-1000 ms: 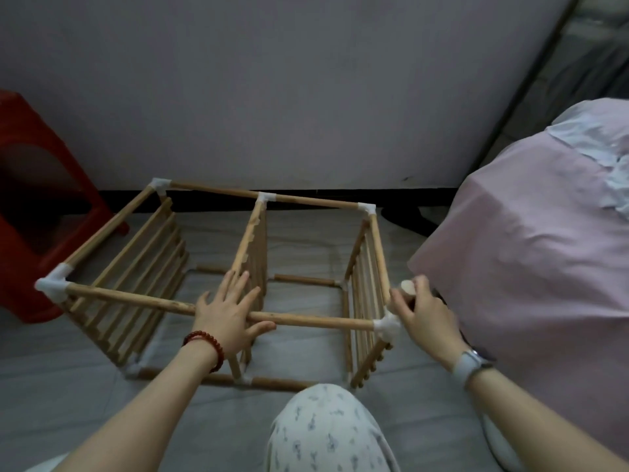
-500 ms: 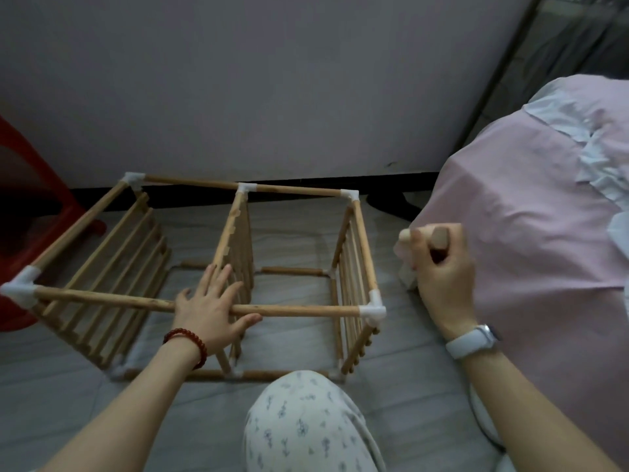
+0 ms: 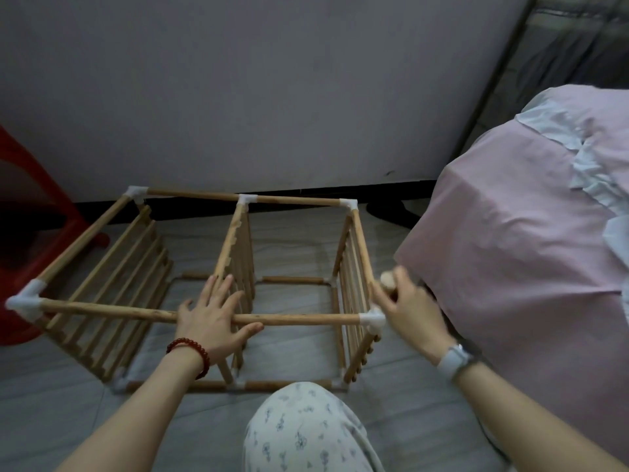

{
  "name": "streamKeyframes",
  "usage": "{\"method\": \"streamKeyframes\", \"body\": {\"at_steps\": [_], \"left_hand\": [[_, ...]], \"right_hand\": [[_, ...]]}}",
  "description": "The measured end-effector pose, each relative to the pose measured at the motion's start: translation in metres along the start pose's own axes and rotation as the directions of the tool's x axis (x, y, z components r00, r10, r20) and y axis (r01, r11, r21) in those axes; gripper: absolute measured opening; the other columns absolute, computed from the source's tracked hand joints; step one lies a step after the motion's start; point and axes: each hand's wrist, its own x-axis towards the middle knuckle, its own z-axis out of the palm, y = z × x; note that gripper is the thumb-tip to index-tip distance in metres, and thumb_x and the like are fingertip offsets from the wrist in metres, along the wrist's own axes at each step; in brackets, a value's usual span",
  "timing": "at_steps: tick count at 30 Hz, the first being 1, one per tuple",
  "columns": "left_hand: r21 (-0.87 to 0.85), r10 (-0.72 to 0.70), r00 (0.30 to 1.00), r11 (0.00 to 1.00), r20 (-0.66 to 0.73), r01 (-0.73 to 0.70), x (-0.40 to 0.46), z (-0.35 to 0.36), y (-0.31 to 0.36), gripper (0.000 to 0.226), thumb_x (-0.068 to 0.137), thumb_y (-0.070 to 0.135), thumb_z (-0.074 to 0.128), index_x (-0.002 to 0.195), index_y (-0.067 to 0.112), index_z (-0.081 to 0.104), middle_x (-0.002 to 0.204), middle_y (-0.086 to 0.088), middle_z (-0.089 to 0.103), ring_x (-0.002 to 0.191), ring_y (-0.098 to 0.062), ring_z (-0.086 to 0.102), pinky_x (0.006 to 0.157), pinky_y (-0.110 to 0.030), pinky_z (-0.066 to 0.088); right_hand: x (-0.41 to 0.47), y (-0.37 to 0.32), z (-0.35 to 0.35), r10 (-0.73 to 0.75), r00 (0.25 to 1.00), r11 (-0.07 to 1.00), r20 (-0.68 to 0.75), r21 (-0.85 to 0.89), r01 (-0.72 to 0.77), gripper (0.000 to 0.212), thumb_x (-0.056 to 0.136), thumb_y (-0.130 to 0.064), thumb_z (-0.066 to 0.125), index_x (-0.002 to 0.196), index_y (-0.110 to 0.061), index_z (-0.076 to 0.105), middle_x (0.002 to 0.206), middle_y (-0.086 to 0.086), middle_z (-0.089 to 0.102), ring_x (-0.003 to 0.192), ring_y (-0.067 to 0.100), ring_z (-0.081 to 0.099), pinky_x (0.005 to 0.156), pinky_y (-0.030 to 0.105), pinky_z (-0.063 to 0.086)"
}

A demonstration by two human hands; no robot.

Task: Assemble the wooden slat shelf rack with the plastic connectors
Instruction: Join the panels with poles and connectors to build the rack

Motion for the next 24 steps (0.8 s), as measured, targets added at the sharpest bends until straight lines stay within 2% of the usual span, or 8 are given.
{"method": "streamKeyframes", "body": {"at_steps": [3,4,6,8,11,14,17,24], "left_hand": [[0.009,0.006,1.000,1.000,0.008,-0.007,0.000,0.000,-0.001,0.078,0.083,0.075,0.025,0.148,0.032,0.017,0.157,0.006,-0.013,0.143,-0.017,-0.017,0.114,-0.050,0.014],[0.009,0.002,1.000,1.000,0.015,-0.002,0.000,0.001,-0.001,0.078,0.083,0.075,0.025,0.148,0.032,0.017,0.157,0.006,-0.013,0.143,-0.017,-0.017,0.114,-0.051,0.015],[0.004,-0.007,0.999,1.000,0.038,0.007,-0.001,0.003,0.001,0.078,0.083,0.075,0.025,0.148,0.032,0.016,0.157,0.006,-0.014,0.143,-0.017,-0.017,0.114,-0.051,0.015],[0.003,0.002,0.997,1.000,0.074,-0.003,-0.002,0.004,0.004,0.079,0.084,0.074,0.027,0.149,0.033,0.012,0.157,0.005,-0.016,0.143,-0.019,-0.018,0.114,-0.051,0.014],[-0.069,0.068,0.993,0.996,0.091,-0.062,0.001,-0.007,-0.003,0.079,0.086,0.068,0.038,0.149,0.033,0.006,0.156,0.005,-0.017,0.144,-0.018,-0.012,0.114,-0.049,0.015],[-0.169,0.049,0.998,0.985,0.043,-0.041,-0.003,-0.014,-0.032,0.075,0.088,0.061,0.044,0.149,0.030,0.014,0.158,0.004,0.001,0.143,-0.018,0.016,0.114,-0.043,0.019],[0.009,0.011,0.997,1.000,0.079,-0.012,-0.011,-0.020,-0.074,0.044,0.092,0.057,0.035,0.128,0.033,0.044,0.133,0.006,0.048,0.124,-0.013,0.044,0.107,-0.035,0.027],[0.129,0.065,0.994,0.990,-0.087,-0.053,-0.027,-0.013,-0.086,0.028,0.095,0.050,0.036,0.102,0.030,0.055,0.099,0.008,0.059,0.096,-0.015,0.057,0.085,-0.033,0.038]], "right_hand": [[0.012,-0.020,-0.029,-0.053,0.915,0.956,-0.399,0.246,0.162,0.021,0.095,-0.034,0.048,0.089,-0.016,0.040,0.069,-0.006,0.055,0.058,0.002,0.055,0.054,0.021,0.044],[0.007,-0.016,-0.025,-0.039,0.909,0.955,-0.415,0.252,0.156,0.020,0.095,-0.033,0.048,0.088,-0.017,0.039,0.068,-0.008,0.052,0.058,0.002,0.054,0.053,0.019,0.042],[-0.016,-0.002,0.005,0.044,0.992,0.997,-0.122,0.066,-0.036,0.022,0.095,-0.037,0.046,0.086,-0.019,0.037,0.068,-0.007,0.054,0.065,0.011,0.060,0.057,0.029,0.045],[-0.027,0.014,0.022,0.122,0.989,0.992,0.085,-0.043,-0.119,0.024,0.095,-0.041,0.044,0.087,-0.020,0.038,0.072,-0.002,0.060,0.070,0.023,0.063,0.064,0.038,0.050],[-0.005,0.007,0.012,0.061,0.993,0.993,0.105,0.092,-0.070,0.020,0.093,-0.044,0.044,0.091,-0.024,0.042,0.078,0.001,0.063,0.072,0.022,0.064,0.070,0.046,0.053],[0.003,-0.012,0.027,-0.038,0.989,0.994,0.144,0.105,0.023,0.018,0.093,-0.045,0.046,0.089,-0.028,0.042,0.079,-0.004,0.061,0.079,0.022,0.062,0.075,0.043,0.050],[0.004,-0.023,0.056,-0.049,0.976,0.994,0.210,0.106,0.027,0.019,0.094,-0.044,0.047,0.084,-0.030,0.038,0.077,-0.009,0.057,0.083,0.021,0.061,0.078,0.037,0.045],[0.024,-0.031,0.073,0.021,0.993,0.998,0.119,-0.063,-0.014,0.028,0.095,-0.049,0.039,0.097,-0.021,0.041,0.085,0.002,0.062,0.085,0.028,0.062,0.070,0.036,0.045]]}}
